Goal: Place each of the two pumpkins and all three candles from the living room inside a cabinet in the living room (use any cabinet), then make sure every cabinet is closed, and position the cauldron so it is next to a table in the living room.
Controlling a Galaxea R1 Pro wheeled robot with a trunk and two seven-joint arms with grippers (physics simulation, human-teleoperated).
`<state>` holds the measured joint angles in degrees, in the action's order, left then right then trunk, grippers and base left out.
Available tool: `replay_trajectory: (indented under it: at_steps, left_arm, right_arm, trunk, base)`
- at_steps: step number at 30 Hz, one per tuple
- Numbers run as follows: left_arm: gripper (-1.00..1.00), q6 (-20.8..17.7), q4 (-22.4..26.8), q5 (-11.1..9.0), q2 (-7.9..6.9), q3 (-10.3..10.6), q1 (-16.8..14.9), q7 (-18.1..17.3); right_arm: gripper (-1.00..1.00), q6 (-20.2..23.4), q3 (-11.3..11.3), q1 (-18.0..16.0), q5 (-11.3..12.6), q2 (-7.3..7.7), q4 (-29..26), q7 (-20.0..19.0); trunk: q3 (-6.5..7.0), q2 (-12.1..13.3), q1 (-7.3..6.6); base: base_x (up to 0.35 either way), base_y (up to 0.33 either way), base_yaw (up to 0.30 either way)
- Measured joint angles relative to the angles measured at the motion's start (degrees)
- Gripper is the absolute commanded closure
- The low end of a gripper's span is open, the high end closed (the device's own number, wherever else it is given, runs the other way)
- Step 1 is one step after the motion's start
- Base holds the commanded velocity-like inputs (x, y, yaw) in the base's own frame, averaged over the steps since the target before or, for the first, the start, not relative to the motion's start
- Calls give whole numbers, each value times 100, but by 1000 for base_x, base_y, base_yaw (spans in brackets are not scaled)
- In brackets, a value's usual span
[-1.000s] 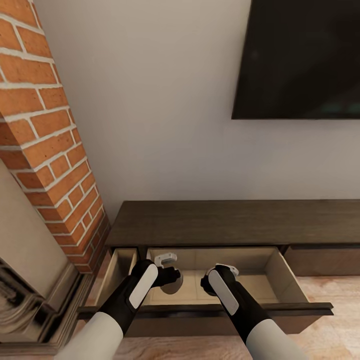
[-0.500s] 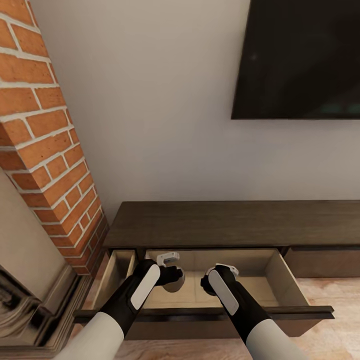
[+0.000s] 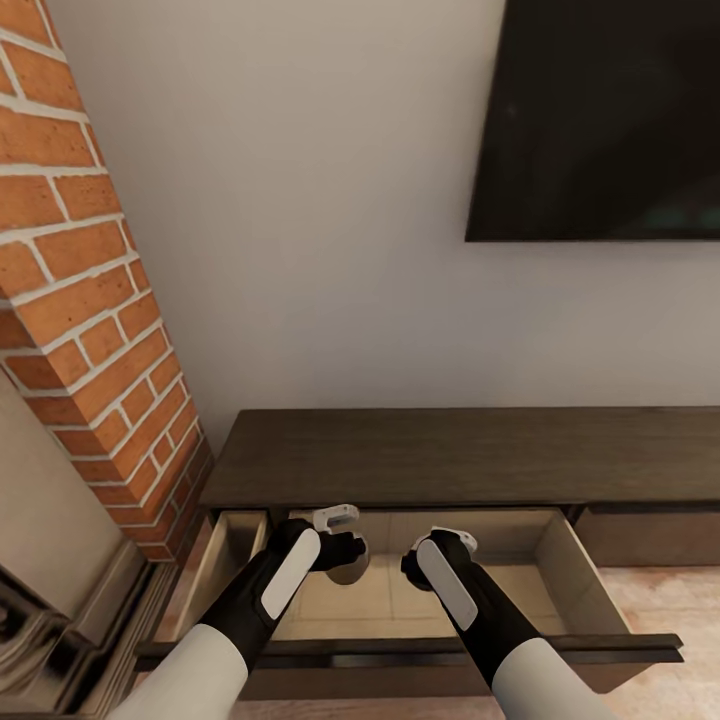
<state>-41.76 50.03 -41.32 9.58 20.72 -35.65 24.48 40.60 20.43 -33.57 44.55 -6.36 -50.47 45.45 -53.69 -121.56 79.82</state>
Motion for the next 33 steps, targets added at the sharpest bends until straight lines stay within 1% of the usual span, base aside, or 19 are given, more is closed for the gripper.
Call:
replay_trajectory:
  at_steps: [5,14,18,21,23,24,33]
  left_arm:
    - [100,1,2,1,1,0,0,0]
    - [100,-4,0,10,1,3,1,7]
    - [100,-6,-1,58,1,0,0,35]
    - [100,-13,4,44,5,3,1,275]
    - [100,-14,17,22,8,6,1,466]
    - [100,-12,20,11,9,6,1,504]
    - [100,-7,26,-9,10,8,1,576]
  right_arm:
    - [100,6,0,-1,3,1,0,1]
    - [100,3,0,3,9,1,-3,-9]
    - [100,-7,7,1,24,7,5,-511]
    - [100,10,2,0,-23,9,15,-771]
    - [100,13,1,1,-36,10,17,-836]
    - [100,15,0,1,-40,10,17,-848]
    - [100,11,0,0,-45,10,18,-868]
  trunk:
    - [0,0,1]
    - [-161,-359,198]
    - [-233,-520,286]
    - [-287,-640,352]
    - [-323,-720,396]
    - [-341,-760,418]
    - [-503,-1121,615]
  base:
    - [9,0,0]
    - [0,0,0]
    - [0,0,0]
    - [0,0,0]
    - [0,0,0]
    - [0,0,0]
    - [0,0,0]
